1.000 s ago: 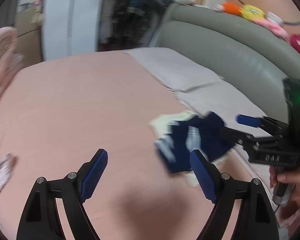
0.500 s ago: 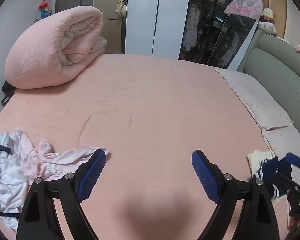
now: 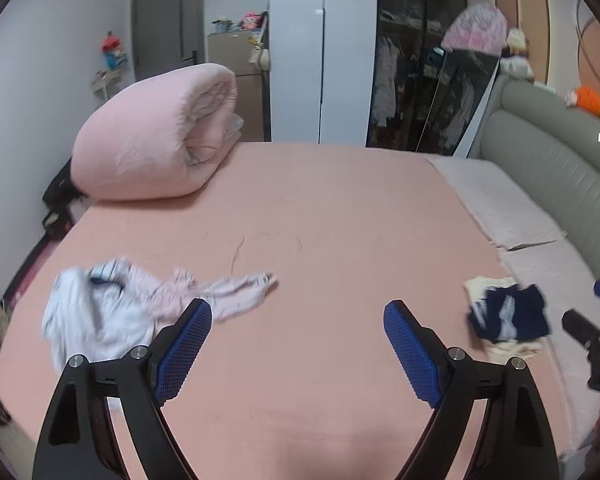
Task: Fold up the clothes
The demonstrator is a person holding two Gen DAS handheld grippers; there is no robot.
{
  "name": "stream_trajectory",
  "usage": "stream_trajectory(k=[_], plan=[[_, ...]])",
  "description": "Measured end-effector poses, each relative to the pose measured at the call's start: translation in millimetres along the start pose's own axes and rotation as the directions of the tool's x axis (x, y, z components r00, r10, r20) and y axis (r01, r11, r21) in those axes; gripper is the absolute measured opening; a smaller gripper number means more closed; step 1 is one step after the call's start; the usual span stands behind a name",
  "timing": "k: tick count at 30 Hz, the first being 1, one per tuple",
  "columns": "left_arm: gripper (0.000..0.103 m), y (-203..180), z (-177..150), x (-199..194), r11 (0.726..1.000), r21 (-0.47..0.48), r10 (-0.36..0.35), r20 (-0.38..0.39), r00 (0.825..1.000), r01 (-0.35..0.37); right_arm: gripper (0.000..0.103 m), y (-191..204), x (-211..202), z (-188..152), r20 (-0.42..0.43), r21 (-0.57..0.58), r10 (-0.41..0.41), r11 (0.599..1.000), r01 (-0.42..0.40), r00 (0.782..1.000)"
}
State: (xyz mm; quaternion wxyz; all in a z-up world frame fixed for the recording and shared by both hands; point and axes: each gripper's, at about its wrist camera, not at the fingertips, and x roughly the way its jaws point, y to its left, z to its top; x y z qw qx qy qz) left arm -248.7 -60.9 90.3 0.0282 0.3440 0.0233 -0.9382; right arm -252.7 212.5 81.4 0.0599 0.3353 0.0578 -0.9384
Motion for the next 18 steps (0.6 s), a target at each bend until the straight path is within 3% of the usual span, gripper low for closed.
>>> stream_trajectory(k=[9,11,14,16,18], plan=[[0.088,0.5,-81.3,-105.4,0.996,0.068,-0.051,0.031,0.998,0.049,0.103,17.8,-126.7,-89.1,-0.011,-0.004,0.105,0.994,-0.105,0.994],[0.088,-1.4,-103.1,-121.7,0.992,0.063,-0.111,0.005,0.994,0.110,0.103,19.7,-142.1,-111.0,0.004,0.003,0.075,0.997,-0.075,0.997],[0.088,-2.2,-124.8,-140.4,0.996,0.053,-0.074,0.025,0.997,0.072,0.103,28.1,-158.9,-148.9,0.024,0.007,-0.024,1.000,0.024,0.999],[0.088,-3.8,-142.6,-153.2,0.998,0.041,-0.039,0.048,0.998,0.037,0.103,29.5,-169.3,-167.4,0.028,0.018,-0.037,0.999,0.037,0.999],[0.088,-6.4,-161.7,-158.0,0.996,0.050,-0.070,0.032,0.997,0.068,0.103,30.0,-182.4,-185.4,0.034,0.059,-0.028,0.998,0.026,0.999]])
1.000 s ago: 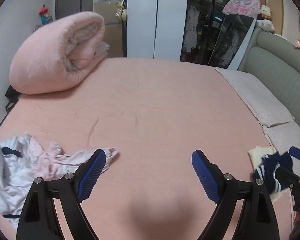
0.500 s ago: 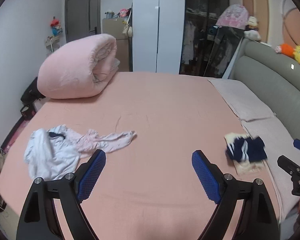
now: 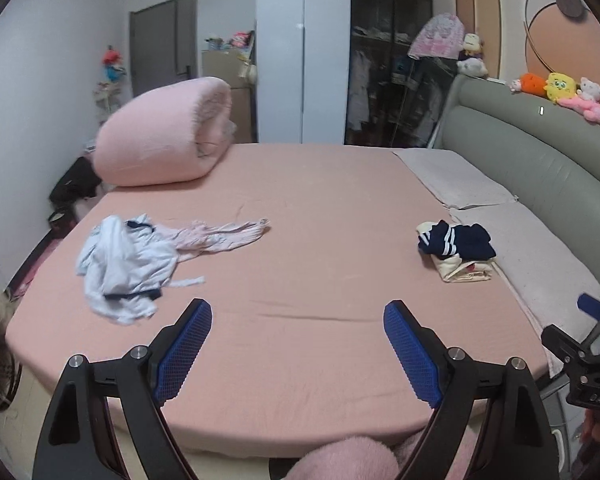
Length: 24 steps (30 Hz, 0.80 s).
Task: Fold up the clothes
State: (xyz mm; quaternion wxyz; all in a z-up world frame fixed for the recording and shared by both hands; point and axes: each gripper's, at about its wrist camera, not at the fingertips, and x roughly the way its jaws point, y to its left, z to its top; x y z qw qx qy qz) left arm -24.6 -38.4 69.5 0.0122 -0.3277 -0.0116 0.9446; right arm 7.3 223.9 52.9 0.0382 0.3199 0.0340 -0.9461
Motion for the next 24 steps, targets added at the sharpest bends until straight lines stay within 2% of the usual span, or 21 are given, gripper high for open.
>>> stream_trajectory(k=[2,5,8,10,13,16,24], plan=[[0.088,-3.9,-18.8,-4.8,0.999,0.008,-0.035,-0.017,0.999,0.035,0.103,1.9,-10.9,-17.1,-0.007,0.048,0.009,0.999,-0.009,1.000],[0.088,-7.5,-41.9,-5.2,1.000,0.006,-0.004,-0.052,0.999,0.004,0.103,13.7,-22.9,-41.8,-0.011,0.078,0.030,0.997,-0.029,1.000],[0.088,-12.7,-56.2,-2.5,1.000,0.018,0.001,-0.079,0.997,0.001,0.103,22.6,-30.4,-59.6,-0.002,0.076,-0.001,0.997,0.002,1.000],[0.088,-17.5,-63.2,-1.1,1.000,0.023,0.008,-0.086,0.996,-0.006,0.103,25.2,-31.2,-60.9,-0.004,0.080,-0.005,0.997,0.006,1.000],[0.088,-24.7,-66.1,-2.3,0.999,0.004,-0.042,-0.076,0.996,0.043,0.103,29.6,-31.9,-60.1,-0.003,0.093,-0.011,0.996,0.011,1.000],[0.088,-32.6,-66.3,-2.5,0.999,0.024,-0.036,-0.064,0.997,0.037,0.103,31.1,-29.9,-59.2,-0.006,0.101,-0.012,0.995,0.013,1.000],[0.088,-32.6,-68.9,-5.2,0.997,-0.022,-0.074,-0.046,0.996,0.073,0.103,42.4,-26.9,-59.0,-0.017,0.101,-0.001,0.995,0.003,1.000]])
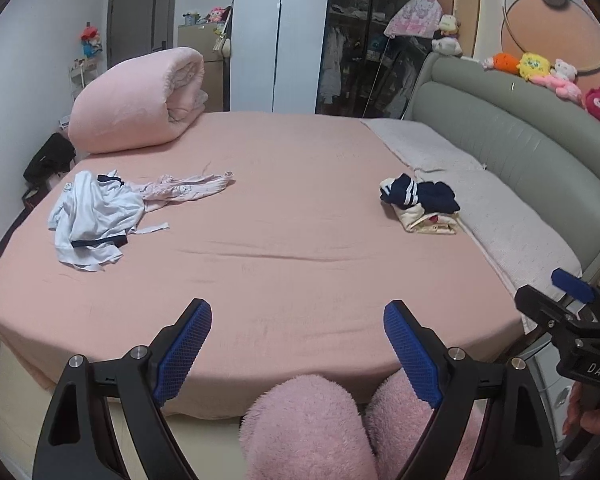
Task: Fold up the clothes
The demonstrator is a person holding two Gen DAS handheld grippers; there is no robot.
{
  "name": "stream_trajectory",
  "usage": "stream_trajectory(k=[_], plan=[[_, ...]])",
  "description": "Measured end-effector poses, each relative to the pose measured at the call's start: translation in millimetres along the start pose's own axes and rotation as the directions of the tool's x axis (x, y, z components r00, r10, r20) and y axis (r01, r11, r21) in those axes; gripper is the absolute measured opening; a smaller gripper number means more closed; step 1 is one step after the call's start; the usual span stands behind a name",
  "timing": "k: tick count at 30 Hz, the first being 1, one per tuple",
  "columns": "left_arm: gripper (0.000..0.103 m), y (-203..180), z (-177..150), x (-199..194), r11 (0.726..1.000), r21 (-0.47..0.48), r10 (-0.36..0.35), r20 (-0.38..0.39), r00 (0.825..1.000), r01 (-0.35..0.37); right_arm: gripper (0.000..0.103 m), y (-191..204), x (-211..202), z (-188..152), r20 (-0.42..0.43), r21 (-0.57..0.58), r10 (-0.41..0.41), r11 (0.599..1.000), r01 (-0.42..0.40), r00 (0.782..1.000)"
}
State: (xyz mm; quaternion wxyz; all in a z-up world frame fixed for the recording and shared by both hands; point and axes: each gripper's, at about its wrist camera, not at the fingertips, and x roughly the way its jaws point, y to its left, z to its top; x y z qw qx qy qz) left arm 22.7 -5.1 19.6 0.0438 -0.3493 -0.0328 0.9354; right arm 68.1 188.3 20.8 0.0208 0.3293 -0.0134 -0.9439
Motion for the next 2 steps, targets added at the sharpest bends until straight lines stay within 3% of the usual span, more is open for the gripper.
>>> stream_trajectory(k=[2], plan=[[0.088,-1.1,0.6,-3.5,1.000,0.005,-0.009,0.011,1.000,0.009,0.103,1.2,1.2,-0.4,-0.006,-0.003,0.001,1.000,-0.001,1.000]])
